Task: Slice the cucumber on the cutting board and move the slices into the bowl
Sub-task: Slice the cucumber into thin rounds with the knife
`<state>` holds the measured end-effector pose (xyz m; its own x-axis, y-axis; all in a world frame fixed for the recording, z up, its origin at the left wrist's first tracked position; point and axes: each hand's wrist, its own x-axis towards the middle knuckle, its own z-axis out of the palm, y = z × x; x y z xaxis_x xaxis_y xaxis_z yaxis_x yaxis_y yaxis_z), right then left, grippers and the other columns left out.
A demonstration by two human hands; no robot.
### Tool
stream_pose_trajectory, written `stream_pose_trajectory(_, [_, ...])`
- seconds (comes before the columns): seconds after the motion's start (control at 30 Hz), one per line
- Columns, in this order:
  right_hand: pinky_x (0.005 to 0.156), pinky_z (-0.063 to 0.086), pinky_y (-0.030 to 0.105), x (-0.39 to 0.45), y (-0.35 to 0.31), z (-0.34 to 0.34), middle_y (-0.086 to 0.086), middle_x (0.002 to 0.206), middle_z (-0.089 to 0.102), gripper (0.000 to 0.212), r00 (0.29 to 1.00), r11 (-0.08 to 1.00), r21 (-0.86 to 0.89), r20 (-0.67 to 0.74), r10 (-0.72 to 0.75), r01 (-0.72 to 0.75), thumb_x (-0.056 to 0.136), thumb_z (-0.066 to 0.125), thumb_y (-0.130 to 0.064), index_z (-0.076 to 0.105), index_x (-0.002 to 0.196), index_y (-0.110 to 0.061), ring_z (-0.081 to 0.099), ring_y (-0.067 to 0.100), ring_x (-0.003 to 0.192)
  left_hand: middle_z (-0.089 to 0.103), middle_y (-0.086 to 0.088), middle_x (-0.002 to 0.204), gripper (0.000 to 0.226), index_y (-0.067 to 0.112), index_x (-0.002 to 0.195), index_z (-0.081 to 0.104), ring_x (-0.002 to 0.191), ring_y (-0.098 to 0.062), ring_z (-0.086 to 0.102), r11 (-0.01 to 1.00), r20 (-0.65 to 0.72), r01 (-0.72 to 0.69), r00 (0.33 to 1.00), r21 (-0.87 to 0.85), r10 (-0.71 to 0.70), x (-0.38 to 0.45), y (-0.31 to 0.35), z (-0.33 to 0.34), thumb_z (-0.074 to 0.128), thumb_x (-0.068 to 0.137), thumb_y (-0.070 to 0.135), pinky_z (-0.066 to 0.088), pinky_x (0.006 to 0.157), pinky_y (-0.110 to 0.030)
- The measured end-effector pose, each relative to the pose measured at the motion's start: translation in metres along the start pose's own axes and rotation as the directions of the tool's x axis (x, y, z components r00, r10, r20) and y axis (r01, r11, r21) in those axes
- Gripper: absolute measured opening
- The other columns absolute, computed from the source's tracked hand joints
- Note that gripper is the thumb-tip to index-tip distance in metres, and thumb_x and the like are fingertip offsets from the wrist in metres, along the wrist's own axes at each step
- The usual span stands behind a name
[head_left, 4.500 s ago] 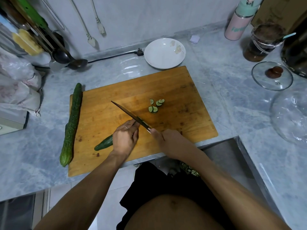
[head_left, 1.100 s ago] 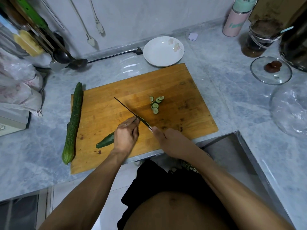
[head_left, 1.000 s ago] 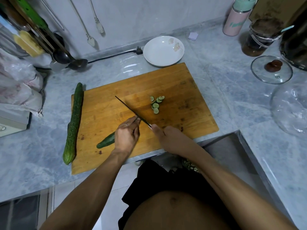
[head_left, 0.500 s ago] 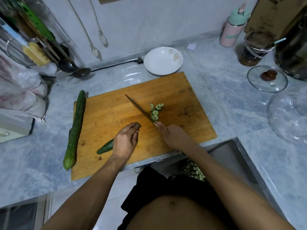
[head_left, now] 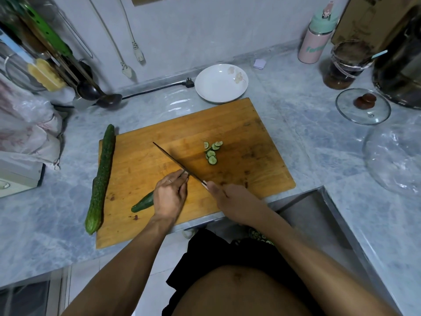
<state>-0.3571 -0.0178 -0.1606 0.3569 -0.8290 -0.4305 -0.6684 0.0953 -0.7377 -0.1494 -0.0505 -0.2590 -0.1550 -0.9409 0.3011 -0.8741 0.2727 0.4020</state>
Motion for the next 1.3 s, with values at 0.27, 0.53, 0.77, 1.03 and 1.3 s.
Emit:
stream_pose_trajectory(0.27, [0.051,0.031,0.030,-0.007,-0.003,0.008,0.003,0.057,0.043,0.060,0.998,0.998,-0.050,-0.051,-0.037,0.034,0.104,0.021,-0.051,0.039,0.059,-0.017,0.043,0.014,0.052,0.074,-0.012,0.102,0.023,0.004,0.097,0.076,0.094,-0.029,0.068,0.999,0.023,0.024,0.999,-0.029,-0.023,0.000,0.002,0.000,0.056,0.088,0.010,0.056,0.083,-0.039])
stream_pose_trajectory(0.53, [0.052,0.034,0.032,-0.008,-0.003,0.008,0.005,0.056,0.045,0.062,0.998,0.997,-0.059,-0.055,-0.045,0.041,0.105,0.021,-0.050,0.040,0.057,-0.015,0.046,0.017,0.054,0.073,-0.011,0.104,0.026,0.005,0.098,0.076,0.096,-0.028,0.068,0.999,0.020,0.024,1.000,-0.042,-0.024,-0.001,-0.003,0.003,0.054,0.089,0.014,0.056,0.084,-0.038])
stream_pose_trajectory(0.77, [0.049,0.028,0.027,0.003,-0.008,0.000,0.002,0.053,0.042,0.066,0.999,0.997,0.062,0.020,0.040,-0.041,0.103,0.019,-0.055,0.040,0.056,-0.014,0.043,0.014,0.050,0.073,-0.013,0.106,0.021,0.003,0.100,0.076,0.096,-0.029,0.068,0.999,-0.015,0.008,1.000,-0.032,-0.009,0.001,0.001,0.003,0.065,0.082,0.001,0.054,0.088,-0.037])
stream_pose_trajectory(1.03, [0.075,0.036,0.029,0.032,-0.005,0.020,0.012,0.081,0.059,0.076,0.993,0.993,-0.023,0.002,0.116,-0.116,0.104,0.014,-0.055,0.065,0.086,-0.001,0.055,0.025,0.081,0.073,-0.014,0.107,0.023,0.003,0.102,0.076,0.098,-0.030,0.069,0.999,0.016,0.020,1.000,-0.035,-0.020,0.002,0.002,-0.001,0.068,0.081,-0.002,0.053,0.091,-0.040])
stream_pose_trajectory(1.3, [0.060,0.038,0.030,0.030,0.009,-0.005,0.009,0.068,0.058,0.075,0.992,0.994,-0.028,-0.083,0.099,-0.102,0.101,0.013,-0.058,0.058,0.069,-0.008,0.052,0.018,0.063,0.068,-0.011,0.121,0.034,0.007,0.115,0.072,0.109,-0.026,0.066,0.998,0.065,0.020,0.998,-0.066,-0.016,0.000,-0.002,-0.004,0.065,0.083,-0.001,0.054,0.094,-0.041])
